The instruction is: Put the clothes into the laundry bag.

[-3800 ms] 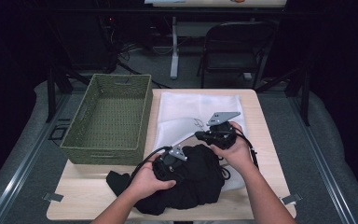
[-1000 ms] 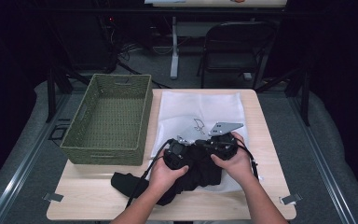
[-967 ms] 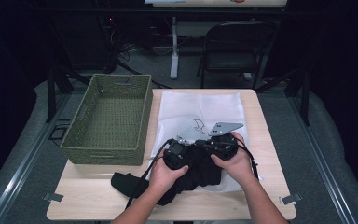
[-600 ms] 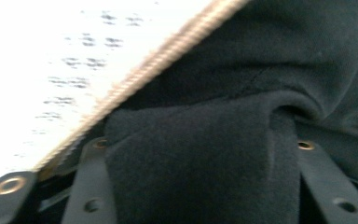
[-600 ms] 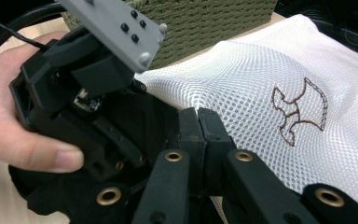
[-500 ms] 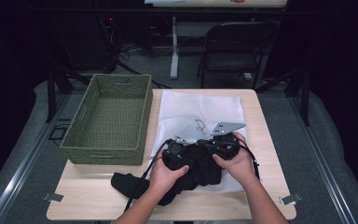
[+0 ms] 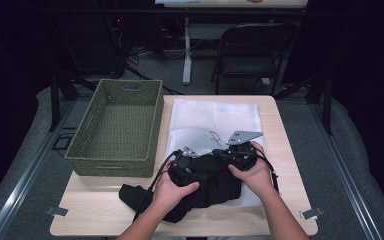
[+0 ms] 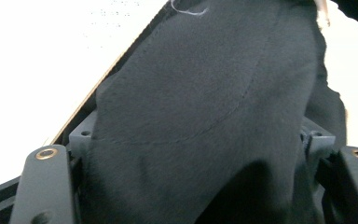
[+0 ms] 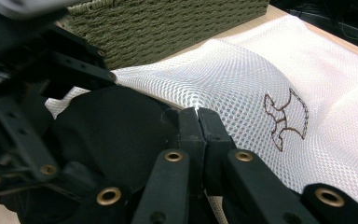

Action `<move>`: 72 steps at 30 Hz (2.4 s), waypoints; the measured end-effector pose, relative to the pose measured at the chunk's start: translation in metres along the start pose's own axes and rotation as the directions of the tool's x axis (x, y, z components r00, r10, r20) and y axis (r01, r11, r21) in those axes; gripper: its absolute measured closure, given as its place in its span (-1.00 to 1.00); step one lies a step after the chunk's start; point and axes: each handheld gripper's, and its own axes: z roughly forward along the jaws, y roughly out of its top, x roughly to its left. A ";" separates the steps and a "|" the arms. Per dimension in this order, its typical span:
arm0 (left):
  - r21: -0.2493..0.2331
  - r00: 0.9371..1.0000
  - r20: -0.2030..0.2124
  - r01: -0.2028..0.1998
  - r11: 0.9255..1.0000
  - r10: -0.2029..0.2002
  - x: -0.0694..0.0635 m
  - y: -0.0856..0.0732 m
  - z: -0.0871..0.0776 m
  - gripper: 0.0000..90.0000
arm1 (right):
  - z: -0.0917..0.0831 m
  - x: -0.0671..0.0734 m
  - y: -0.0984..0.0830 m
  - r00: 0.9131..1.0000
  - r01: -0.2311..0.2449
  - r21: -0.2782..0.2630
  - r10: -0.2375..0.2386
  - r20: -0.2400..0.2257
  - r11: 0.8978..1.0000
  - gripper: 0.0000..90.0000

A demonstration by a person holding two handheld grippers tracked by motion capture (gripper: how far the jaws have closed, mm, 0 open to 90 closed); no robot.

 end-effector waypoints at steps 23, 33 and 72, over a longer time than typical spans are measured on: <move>0.046 0.999 0.025 -0.029 0.999 0.028 -0.001 -0.027 -0.009 -0.53 | 0.000 0.000 0.000 1.000 -0.001 -0.003 0.001 -0.004 1.000 0.98; 0.079 0.999 0.030 -0.029 0.996 0.027 0.003 -0.036 0.007 -0.53 | -0.001 0.002 0.001 1.000 0.003 -0.008 -0.003 0.000 1.000 0.98; 0.029 1.000 -0.031 0.005 1.000 -0.005 0.005 -0.041 0.013 0.47 | 0.000 0.010 0.003 1.000 0.020 -0.004 -0.020 -0.008 1.000 0.98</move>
